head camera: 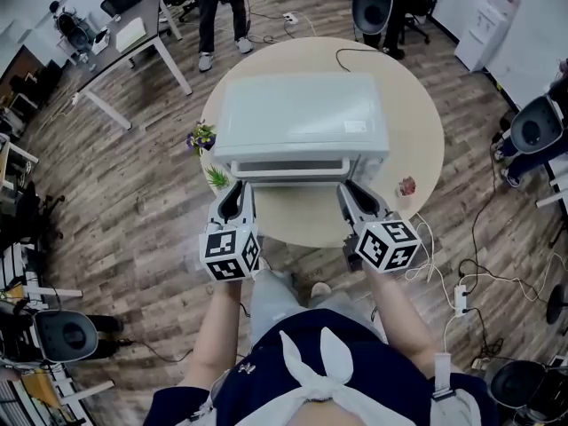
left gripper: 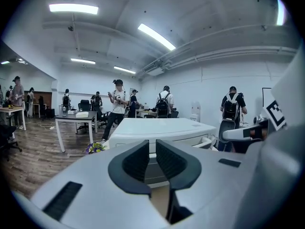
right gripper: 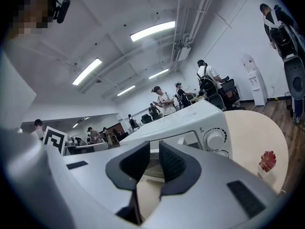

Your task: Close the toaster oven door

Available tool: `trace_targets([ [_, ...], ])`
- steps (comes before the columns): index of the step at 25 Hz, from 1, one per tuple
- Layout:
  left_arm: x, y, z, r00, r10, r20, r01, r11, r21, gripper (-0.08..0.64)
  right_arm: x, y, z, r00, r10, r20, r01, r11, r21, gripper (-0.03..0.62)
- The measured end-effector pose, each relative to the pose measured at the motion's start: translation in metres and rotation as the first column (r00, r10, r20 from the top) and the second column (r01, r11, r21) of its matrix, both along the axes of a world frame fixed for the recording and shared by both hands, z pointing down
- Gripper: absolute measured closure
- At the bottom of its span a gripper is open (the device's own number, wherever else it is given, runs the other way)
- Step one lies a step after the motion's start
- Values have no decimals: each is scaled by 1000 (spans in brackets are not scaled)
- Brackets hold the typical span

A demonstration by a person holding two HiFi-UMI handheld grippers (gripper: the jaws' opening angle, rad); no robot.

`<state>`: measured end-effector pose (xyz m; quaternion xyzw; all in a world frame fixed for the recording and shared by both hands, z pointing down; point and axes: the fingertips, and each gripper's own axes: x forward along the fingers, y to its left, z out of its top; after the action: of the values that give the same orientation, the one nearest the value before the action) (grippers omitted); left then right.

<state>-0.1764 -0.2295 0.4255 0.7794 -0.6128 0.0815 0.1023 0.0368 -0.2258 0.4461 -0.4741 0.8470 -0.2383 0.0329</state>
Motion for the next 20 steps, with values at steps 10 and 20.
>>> trace_targets([
  [10, 27, 28, 2, 998, 56, -29, -56, 998, -11, 522, -14, 32, -10, 994, -59, -95, 66, 996, 66, 586],
  [20, 60, 51, -1, 994, 112, 5, -112, 994, -1, 525, -21, 56, -12, 973, -81, -216, 107, 988, 114, 588],
])
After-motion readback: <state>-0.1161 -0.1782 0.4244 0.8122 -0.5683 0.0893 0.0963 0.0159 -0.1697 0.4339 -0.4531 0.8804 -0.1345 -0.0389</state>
